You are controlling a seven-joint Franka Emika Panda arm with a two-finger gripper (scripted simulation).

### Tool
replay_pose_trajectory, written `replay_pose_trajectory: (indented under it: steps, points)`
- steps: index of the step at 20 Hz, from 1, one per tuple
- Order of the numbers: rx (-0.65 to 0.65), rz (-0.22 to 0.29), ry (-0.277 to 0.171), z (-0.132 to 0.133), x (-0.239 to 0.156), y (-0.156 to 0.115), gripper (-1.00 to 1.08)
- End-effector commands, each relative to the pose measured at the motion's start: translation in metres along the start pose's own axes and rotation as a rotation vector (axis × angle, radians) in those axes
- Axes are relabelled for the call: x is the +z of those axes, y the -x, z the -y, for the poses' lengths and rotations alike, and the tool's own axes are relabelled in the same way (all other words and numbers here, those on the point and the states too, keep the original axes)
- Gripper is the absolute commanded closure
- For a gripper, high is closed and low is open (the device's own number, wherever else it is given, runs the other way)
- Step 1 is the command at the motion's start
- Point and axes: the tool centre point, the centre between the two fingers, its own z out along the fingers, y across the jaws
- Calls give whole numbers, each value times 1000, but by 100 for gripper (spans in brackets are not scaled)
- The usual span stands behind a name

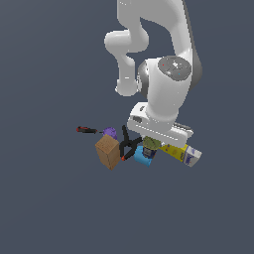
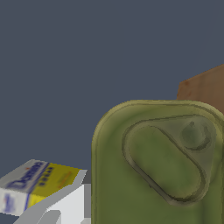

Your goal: Pick up a designated object from a clutter of objects.

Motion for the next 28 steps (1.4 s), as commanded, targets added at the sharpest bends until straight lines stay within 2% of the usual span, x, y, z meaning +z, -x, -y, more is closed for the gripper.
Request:
replay_pose_trajectory:
  steps: [1,21,28]
  points:
    - [0,-4,-3,-9,-21,8,108]
    - [1,-5,-1,-87,-191,83,108]
    - [1,-5,-1,-108,-238,102,108]
